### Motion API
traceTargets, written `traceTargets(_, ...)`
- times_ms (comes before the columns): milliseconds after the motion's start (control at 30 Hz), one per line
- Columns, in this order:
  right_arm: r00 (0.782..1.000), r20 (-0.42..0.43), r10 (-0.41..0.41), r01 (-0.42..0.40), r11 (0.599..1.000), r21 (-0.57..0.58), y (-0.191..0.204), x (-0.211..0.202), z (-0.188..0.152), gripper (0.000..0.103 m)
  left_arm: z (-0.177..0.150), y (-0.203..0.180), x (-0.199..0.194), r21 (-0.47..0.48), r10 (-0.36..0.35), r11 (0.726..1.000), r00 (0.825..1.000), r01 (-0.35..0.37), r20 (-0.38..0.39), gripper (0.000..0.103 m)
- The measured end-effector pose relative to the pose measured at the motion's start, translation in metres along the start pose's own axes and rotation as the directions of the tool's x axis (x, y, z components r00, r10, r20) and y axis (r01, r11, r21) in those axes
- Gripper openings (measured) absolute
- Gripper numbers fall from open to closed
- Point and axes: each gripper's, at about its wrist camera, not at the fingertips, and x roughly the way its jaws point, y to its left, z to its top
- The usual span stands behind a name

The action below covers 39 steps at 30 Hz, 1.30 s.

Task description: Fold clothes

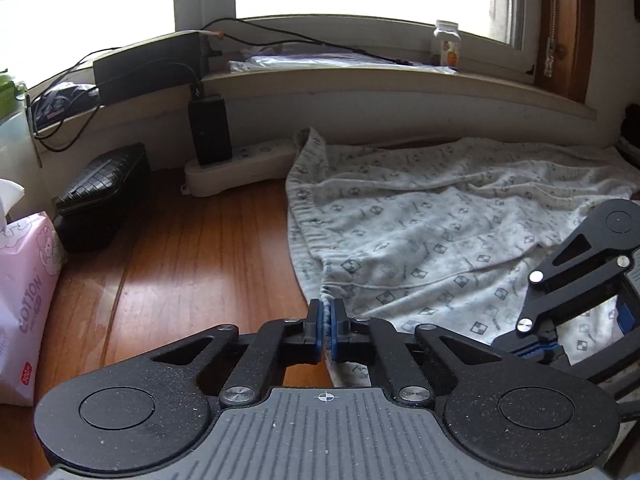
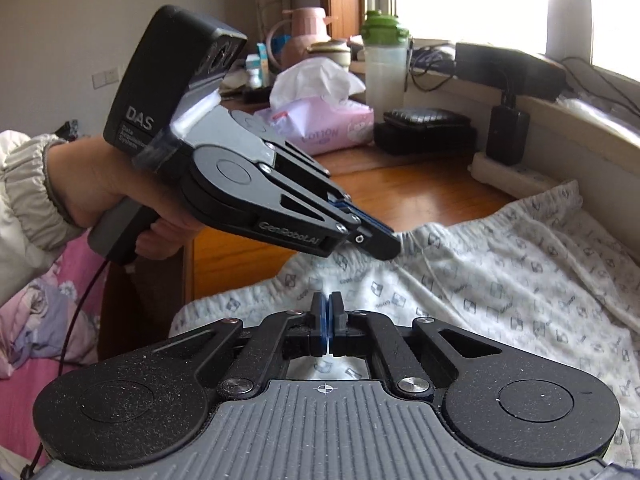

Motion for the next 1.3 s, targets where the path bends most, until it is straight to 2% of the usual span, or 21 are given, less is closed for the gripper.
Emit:
traceTargets(100,1.000,0.002,0.005,-0.005,1.000,0.003,0.001,0.001,0.001,0.003,0.001,0.001,-0.003,0.000,0.010,1.000,1.000,-0.010,0.012,0.004)
traceTargets(200,1.000,0.003,0.002,-0.002,1.000,-0.008,0.005,-0.002,-0.002,0.008,0.002,0.000,-0.008,0.008,0.019,1.000,1.000,-0.019,0.025,0.009)
traceTargets(267,1.000,0.006,-0.004,0.004,1.000,-0.025,0.009,-0.006,-0.004,0.015,0.002,-0.001,-0.011,0.013,0.025,1.000,0.999,-0.025,0.033,0.009)
traceTargets(400,1.000,0.003,-0.010,0.010,0.998,-0.056,0.014,-0.010,-0.008,0.024,0.005,-0.006,-0.028,0.032,-0.017,0.999,0.998,0.015,0.064,0.009)
traceTargets(567,1.000,0.000,-0.020,0.020,0.999,-0.044,0.010,-0.014,-0.010,0.027,-0.008,-0.020,-0.030,0.069,-0.035,0.997,0.999,0.034,0.011,0.009)
traceTargets(700,0.999,-0.010,-0.038,0.038,0.998,-0.053,0.011,-0.018,-0.008,0.036,-0.015,-0.021,-0.026,0.053,-0.034,0.998,0.999,0.034,-0.003,0.009)
traceTargets(1000,0.999,-0.008,-0.044,0.043,0.998,-0.055,0.011,-0.025,-0.010,0.039,-0.022,-0.018,-0.019,0.035,-0.027,0.999,1.000,0.028,-0.009,0.006)
traceTargets(1300,0.999,0.005,-0.037,0.037,0.997,-0.066,0.020,-0.029,-0.009,0.041,-0.010,-0.018,0.000,0.112,0.003,0.994,1.000,-0.003,-0.005,0.005)
